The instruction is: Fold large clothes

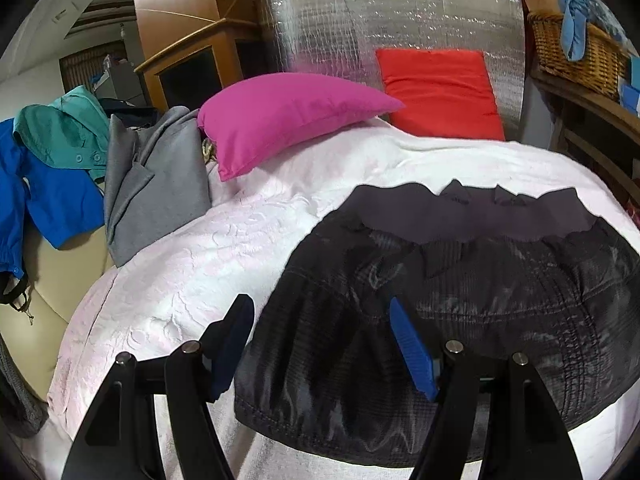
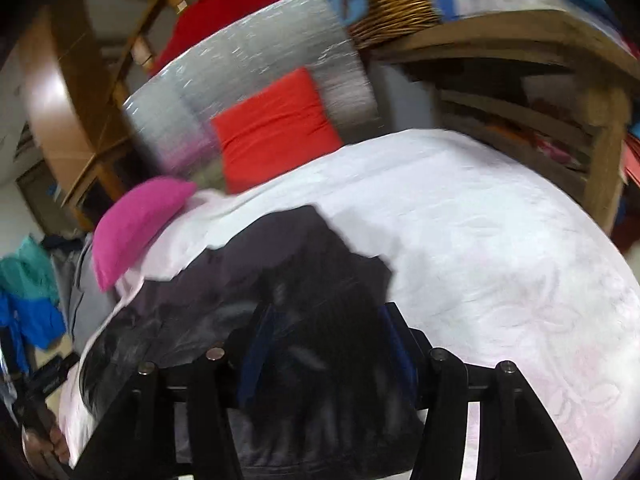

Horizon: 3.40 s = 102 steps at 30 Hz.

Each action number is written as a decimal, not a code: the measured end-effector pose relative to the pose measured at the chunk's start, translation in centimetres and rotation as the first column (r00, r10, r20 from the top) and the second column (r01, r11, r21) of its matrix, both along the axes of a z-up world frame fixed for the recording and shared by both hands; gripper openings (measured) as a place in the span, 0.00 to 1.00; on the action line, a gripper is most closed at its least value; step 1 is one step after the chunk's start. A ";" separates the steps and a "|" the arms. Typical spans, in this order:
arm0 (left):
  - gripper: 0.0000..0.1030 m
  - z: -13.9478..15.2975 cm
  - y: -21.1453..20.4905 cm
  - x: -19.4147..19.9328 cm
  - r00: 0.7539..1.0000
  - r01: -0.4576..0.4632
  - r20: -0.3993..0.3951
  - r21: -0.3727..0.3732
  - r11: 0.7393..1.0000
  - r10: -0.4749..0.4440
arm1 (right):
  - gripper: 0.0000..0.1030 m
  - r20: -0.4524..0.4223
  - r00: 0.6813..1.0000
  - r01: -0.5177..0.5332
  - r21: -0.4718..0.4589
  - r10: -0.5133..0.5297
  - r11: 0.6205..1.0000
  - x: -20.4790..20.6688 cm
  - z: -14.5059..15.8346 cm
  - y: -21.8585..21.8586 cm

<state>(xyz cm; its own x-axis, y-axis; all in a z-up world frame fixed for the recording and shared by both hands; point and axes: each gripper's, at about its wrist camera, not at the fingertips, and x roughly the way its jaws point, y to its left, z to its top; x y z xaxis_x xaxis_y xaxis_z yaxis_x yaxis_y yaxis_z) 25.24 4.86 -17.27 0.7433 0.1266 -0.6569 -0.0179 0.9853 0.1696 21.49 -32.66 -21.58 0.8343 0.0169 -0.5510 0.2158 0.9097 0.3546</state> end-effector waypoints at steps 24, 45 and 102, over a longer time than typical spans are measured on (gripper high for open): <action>0.69 -4.0 -2.4 0.9 0.994 0.022 -0.105 0.073 0.997 -0.014 | 0.52 -0.255 0.967 -0.038 -0.052 0.023 0.998 3.0 -4.6 2.9; 0.72 -4.6 -2.7 1.3 0.990 0.022 -0.143 0.092 0.996 -0.009 | 0.53 -0.212 0.977 0.001 -0.032 -0.008 1.000 2.8 -3.3 3.5; 0.99 26.6 -0.6 -35.3 0.861 -0.082 0.504 -0.004 0.997 0.073 | 0.80 0.152 0.988 0.037 -0.288 0.008 0.957 -31.1 21.9 21.0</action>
<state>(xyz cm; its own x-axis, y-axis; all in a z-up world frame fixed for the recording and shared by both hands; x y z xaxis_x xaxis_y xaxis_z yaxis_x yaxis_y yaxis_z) -10.03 4.26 9.33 0.9594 0.2055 -0.1932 -0.1818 0.9742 0.1335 -9.63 -11.66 0.32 0.9065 -0.1373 -0.3993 0.1946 0.9751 0.1064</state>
